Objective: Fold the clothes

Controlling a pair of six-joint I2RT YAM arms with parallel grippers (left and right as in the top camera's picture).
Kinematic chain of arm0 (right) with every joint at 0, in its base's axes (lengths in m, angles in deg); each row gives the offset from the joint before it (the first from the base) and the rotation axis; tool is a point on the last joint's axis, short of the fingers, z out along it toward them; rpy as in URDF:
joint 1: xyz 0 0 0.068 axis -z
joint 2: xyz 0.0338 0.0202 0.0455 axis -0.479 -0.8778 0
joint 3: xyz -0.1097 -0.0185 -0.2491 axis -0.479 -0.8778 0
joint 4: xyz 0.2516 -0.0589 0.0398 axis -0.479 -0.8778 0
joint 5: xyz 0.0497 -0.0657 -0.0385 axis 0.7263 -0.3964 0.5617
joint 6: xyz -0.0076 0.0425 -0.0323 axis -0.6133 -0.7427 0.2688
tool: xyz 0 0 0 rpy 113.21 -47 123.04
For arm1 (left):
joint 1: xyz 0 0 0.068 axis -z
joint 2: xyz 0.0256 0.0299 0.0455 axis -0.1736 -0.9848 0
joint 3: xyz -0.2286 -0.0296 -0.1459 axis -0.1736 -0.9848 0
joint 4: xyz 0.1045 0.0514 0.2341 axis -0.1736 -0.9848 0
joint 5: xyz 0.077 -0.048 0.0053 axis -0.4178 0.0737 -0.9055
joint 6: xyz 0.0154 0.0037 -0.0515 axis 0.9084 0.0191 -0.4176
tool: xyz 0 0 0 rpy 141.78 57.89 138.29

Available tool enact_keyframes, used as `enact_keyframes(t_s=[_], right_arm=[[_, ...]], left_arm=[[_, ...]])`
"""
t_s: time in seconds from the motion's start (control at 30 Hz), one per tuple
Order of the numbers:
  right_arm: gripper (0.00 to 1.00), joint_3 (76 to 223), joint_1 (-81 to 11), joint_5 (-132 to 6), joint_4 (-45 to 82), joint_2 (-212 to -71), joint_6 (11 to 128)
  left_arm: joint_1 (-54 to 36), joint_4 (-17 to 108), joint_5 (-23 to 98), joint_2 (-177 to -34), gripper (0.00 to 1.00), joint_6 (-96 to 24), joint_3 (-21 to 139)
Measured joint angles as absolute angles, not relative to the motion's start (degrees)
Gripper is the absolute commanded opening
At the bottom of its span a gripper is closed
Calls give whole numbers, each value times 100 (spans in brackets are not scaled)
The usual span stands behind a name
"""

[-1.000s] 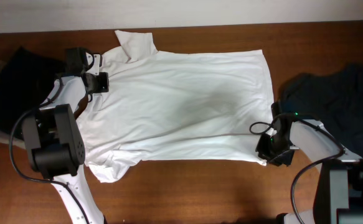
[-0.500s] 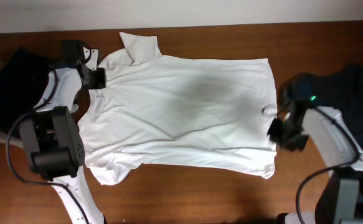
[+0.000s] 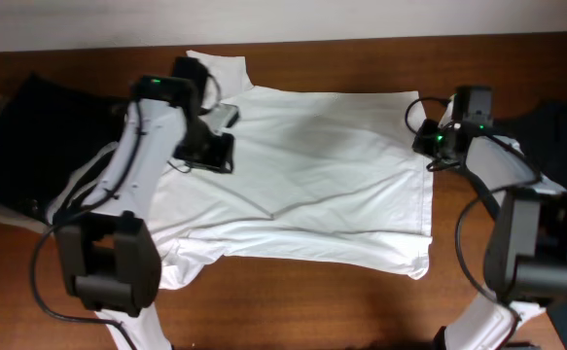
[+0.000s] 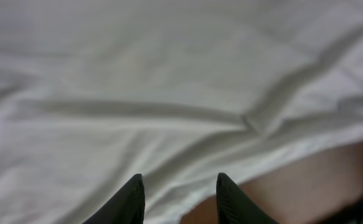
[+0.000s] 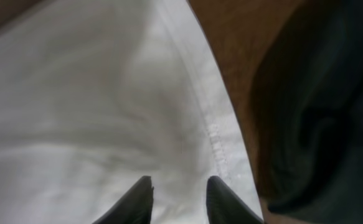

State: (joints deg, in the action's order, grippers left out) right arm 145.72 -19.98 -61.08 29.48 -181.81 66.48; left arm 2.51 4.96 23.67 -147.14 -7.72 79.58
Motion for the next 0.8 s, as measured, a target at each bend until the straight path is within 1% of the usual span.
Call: enact_keyframes(t_s=[0.03, 0.13, 0.17, 0.3, 0.4, 0.43, 0.47, 0.5, 0.53, 0.6, 0.63, 0.7, 0.73, 0.8], right_arm=[[22, 14583, -1998, -6078, 3001, -18332, 6615], [14, 14714, -1991, -6008, 3149, -18644, 6591], [13, 14828, -1987, -5955, 3254, -18797, 6574], [9, 15125, -1987, -5846, 3888, -19202, 6305], [8, 15665, -1987, -5804, 3901, -19571, 6165], [17, 15812, -1987, -5809, 3794, -19635, 6132], [47, 16035, -1987, -5833, 3621, -19720, 6119], [55, 16242, -1985, -5802, 3377, -19785, 6141], [59, 16557, -1987, -5787, 3005, -19838, 6176], [59, 17167, -1987, -5715, 2264, -19844, 6408], [59, 17540, -1987, -5651, 1447, -19809, 6602], [59, 18034, -1987, -5582, 395, -19565, 6908], [59, 18113, -1987, -5560, 19, -19359, 7007], [59, 18220, -1987, -5542, -588, -18887, 7107]], left_arm=[[396, 419, 2354, -14714, 37, -752, 7958], [710, 310, 2303, -14714, 37, -726, 7956], [796, 262, 2268, -14714, 37, -726, 7956], [826, 144, 2214, -14714, 37, -726, 7954], [826, 120, 2214, -14714, 37, -726, 7851], [826, 120, 2211, -14714, 37, -726, 7764], [826, 137, 2196, -14714, 37, -726, 7569], [826, 207, 2192, -14714, 37, -726, 7425], [826, 262, 2174, -14714, 37, -730, 7289], [820, 343, 1929, -14714, 40, -809, 7110], [804, 380, 1814, -14714, 41, -850, 7112], [671, 544, 1457, -14714, 37, -929, 7099], [472, 1047, 1307, -14714, 37, -927, 7082], [275, 1468, 1248, -14714, 45, -920, 7042]])
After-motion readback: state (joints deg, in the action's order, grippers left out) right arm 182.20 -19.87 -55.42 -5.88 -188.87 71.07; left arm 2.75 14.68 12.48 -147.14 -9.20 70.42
